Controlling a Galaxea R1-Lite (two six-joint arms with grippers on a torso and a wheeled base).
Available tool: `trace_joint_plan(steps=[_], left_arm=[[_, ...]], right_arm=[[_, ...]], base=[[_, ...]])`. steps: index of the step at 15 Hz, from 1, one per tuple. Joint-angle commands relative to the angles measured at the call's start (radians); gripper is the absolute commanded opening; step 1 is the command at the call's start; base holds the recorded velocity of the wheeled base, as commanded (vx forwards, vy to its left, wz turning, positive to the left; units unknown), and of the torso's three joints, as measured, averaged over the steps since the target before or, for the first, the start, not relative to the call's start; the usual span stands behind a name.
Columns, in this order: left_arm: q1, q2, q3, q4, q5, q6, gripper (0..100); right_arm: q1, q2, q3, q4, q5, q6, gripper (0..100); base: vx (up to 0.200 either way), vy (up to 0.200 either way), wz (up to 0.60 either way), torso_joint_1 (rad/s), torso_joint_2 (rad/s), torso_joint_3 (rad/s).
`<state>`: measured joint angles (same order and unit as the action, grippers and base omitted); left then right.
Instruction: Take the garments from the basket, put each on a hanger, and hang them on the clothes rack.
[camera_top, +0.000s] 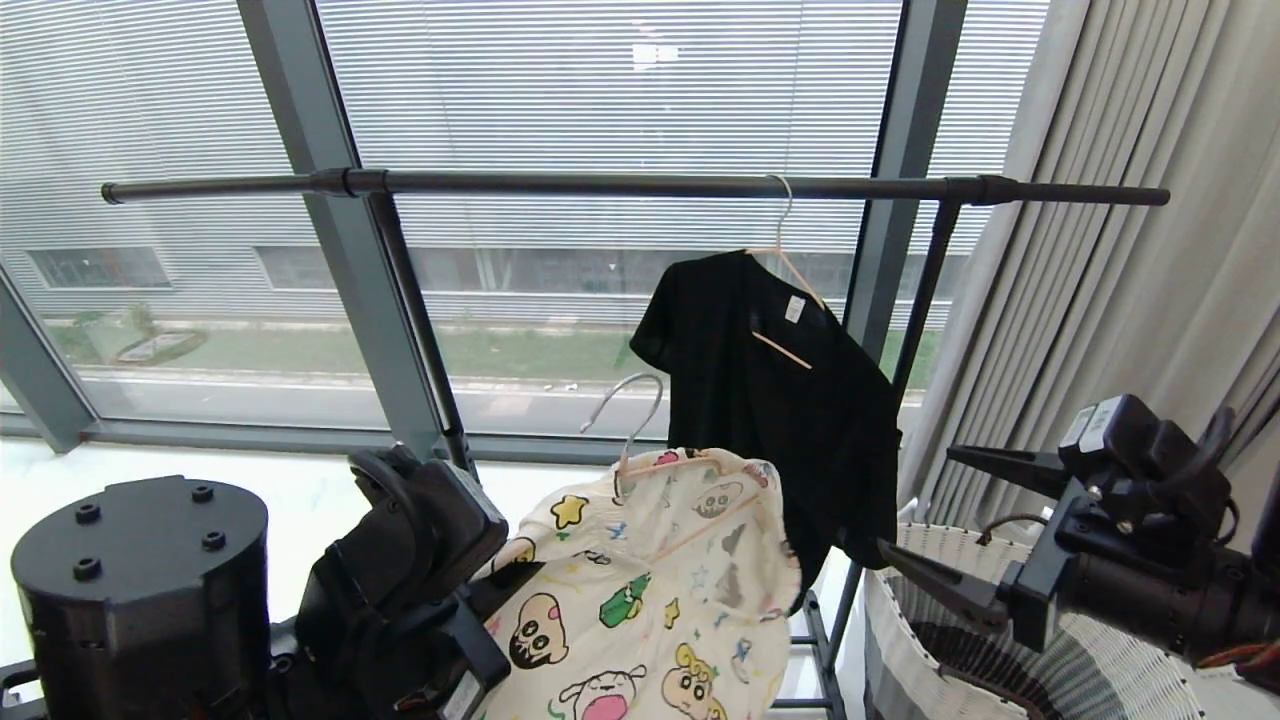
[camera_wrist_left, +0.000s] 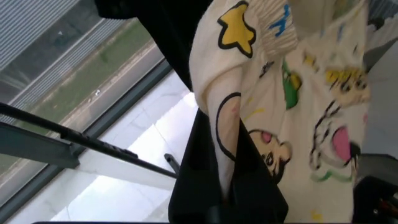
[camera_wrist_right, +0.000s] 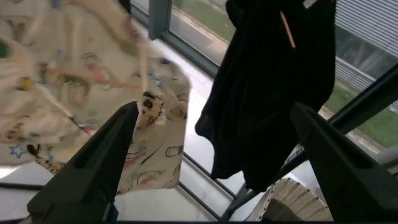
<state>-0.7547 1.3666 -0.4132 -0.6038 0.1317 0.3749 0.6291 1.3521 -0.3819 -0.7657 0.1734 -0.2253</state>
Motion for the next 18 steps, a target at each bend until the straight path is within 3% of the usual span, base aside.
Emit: trace_joint_plan(steps=[1, 4, 6, 8, 11, 14, 18], left_arm=[[-0.026, 0.031, 0.001, -0.03, -0.001, -0.001, 0], [-0.103, 0.031, -0.001, -0.036, -0.003, -0.001, 0], [-0.183, 0.031, -0.003, -0.036, -0.004, 0.004, 0], [-0.221, 0.042, -0.006, -0.036, -0.004, 0.007, 0], [-0.256, 0.072, -0.058, -0.036, -0.004, 0.007, 0], [-0.308, 0.117, -0.104, -0.036, -0.004, 0.009, 0], [-0.353, 0.128, -0.104, -0.036, -0.003, 0.029, 0]], right_arm=[[0.043, -0.122, -0.005, 0.085, 0.031, -0.045, 100], [0.043, -0.151, -0.022, 0.161, 0.047, -0.101, 100], [0.043, -0.149, -0.107, 0.296, 0.057, -0.16, 100], [0.041, -0.143, -0.219, 0.462, 0.12, -0.212, 100], [0.043, -0.103, -0.299, 0.588, 0.199, -0.316, 100], [0.043, -0.048, -0.325, 0.666, 0.241, -0.404, 100], [0.038, 0.032, -0.339, 0.672, 0.244, -0.488, 100]], base=[[0.0, 0.0, 0.0, 0.0, 0.0, 0.0], [0.0, 0.0, 0.0, 0.0, 0.0, 0.0], [0.0, 0.0, 0.0, 0.0, 0.0, 0.0], [0.0, 0.0, 0.0, 0.0, 0.0, 0.0], [0.0, 0.0, 0.0, 0.0, 0.0, 0.0], [0.0, 0.0, 0.0, 0.0, 0.0, 0.0], [0.0, 0.0, 0.0, 0.0, 0.0, 0.0]])
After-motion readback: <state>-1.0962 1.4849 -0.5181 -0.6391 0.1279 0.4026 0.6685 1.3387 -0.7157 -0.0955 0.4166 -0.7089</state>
